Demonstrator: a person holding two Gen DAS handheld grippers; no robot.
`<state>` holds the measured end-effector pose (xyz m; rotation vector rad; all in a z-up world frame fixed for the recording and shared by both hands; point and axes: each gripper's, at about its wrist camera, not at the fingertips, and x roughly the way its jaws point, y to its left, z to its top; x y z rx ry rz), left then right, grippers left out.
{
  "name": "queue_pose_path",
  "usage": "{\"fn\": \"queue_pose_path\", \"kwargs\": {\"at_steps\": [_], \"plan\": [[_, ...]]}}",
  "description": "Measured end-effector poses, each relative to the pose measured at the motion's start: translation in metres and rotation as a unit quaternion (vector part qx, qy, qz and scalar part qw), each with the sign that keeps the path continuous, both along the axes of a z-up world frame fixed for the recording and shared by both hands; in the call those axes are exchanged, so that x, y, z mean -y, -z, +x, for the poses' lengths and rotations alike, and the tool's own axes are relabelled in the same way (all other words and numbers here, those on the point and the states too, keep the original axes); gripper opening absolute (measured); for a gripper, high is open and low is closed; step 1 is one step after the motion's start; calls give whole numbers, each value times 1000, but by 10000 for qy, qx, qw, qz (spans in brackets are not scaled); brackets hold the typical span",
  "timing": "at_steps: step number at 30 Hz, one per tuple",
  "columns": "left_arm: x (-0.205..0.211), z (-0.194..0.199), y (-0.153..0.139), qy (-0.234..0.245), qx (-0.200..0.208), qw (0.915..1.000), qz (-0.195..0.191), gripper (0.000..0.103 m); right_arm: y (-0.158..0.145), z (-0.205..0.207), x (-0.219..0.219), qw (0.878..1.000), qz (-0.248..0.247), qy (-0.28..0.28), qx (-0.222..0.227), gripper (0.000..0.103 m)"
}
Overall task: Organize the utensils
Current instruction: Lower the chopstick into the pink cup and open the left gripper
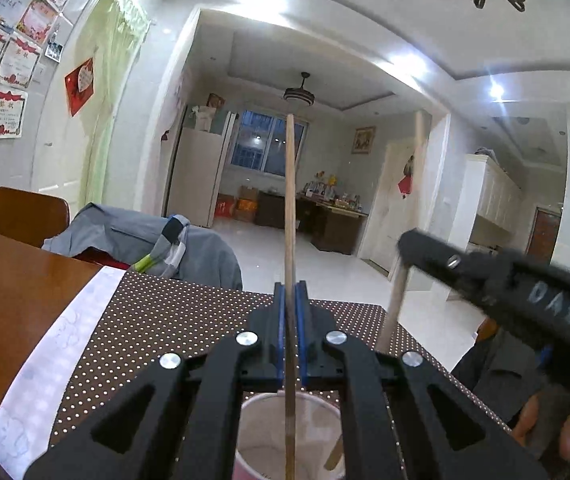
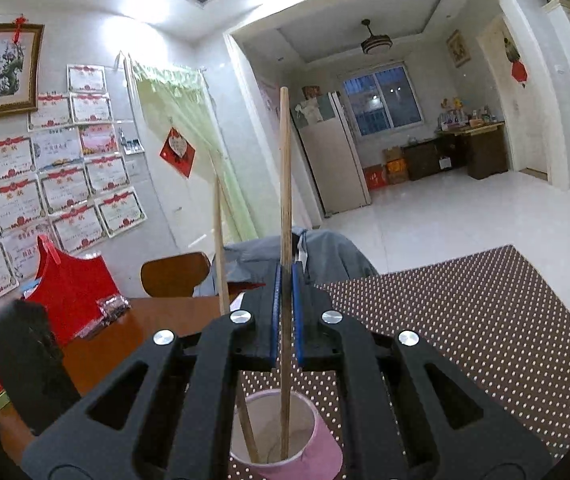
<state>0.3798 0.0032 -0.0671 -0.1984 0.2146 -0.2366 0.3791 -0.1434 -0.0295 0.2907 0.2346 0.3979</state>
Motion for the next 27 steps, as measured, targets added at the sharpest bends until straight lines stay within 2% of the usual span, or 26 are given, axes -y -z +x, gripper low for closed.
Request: {"fn": "queue_pose_path", "kwargs": {"at_steps": [16,17,19,23,25,27], "plan": [[-7,-21,-2,76,-140,9998,94,7,15,-16,1,9995,-148,20,-294,6],[-7,-22,-2,67,-169,9998,112,8,15,-18,1,9994,-159,21,-301,6],[-7,-24,-2,35,-231,9996,164,27,15,-20,1,9994,-188,28,-298,6],[-7,-32,-2,-80,-283,9989,361,29,16,-24,-1,9992,-229,40,-317,6],[-8,-35,-2,-137,-343,9983,461,36,17,-25,-1,9991,-242,39,-342,6],[-9,-38,-1,-213,-383,9975,548,38,18,-26,-2,9990,-254,35,-375,6]]}}
